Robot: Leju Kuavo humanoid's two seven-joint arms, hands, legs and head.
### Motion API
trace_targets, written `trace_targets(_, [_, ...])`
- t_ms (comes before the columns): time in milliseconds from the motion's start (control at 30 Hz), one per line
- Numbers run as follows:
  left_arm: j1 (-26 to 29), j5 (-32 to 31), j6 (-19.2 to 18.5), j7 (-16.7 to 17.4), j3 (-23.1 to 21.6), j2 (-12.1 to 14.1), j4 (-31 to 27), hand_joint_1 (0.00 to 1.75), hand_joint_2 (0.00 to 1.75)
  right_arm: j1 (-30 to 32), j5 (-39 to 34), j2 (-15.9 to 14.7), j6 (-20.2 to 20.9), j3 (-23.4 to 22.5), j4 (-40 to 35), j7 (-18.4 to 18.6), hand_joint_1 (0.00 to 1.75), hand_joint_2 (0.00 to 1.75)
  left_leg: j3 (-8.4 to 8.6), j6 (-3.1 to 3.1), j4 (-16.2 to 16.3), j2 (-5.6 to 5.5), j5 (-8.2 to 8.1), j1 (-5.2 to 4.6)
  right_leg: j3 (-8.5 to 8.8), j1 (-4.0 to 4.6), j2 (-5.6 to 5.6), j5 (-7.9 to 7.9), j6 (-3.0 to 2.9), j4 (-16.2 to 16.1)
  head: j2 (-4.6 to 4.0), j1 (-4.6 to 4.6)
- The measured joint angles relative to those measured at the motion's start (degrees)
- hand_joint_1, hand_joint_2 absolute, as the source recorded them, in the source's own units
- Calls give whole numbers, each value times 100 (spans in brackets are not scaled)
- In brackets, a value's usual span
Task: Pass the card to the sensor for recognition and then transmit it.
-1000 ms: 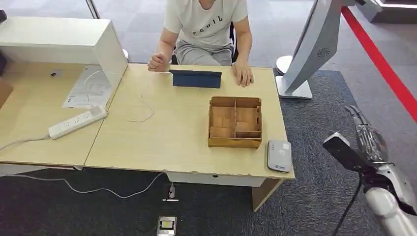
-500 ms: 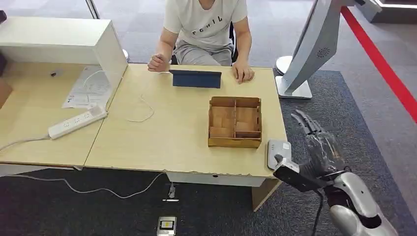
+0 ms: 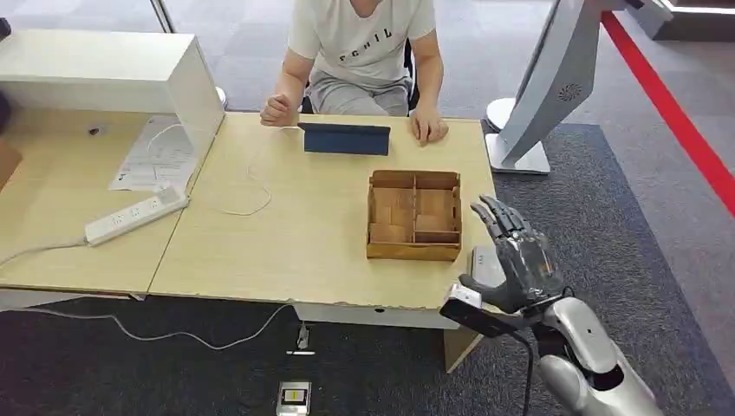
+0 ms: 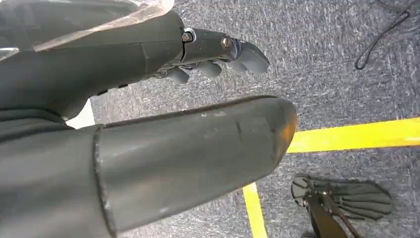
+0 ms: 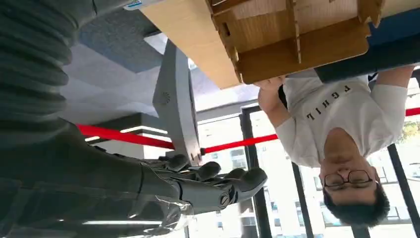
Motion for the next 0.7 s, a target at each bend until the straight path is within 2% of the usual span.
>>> trace_targets(233, [-2, -55, -131, -15, -13, -2, 0, 0, 0, -230, 783, 518, 77, 28, 540, -33, 0, 175, 2, -1, 0, 1, 1, 0, 0, 1, 1, 0, -1, 2, 0, 0])
trace_targets(500, [-1, 52, -66, 98, -13, -39, 0, 0, 0, -449, 1194, 1222, 301, 41, 1189, -153, 0, 175, 1, -1, 0, 2, 1, 1, -1, 1, 1, 1, -1, 2, 0, 0])
trace_targets(700, [2, 144, -39, 146, -13, -77, 0, 0, 0, -633, 1290, 1583, 361, 63, 1653, -247, 0, 175, 0, -1, 0, 2, 1, 1, -1, 1, 1, 1, -1, 2, 0, 0])
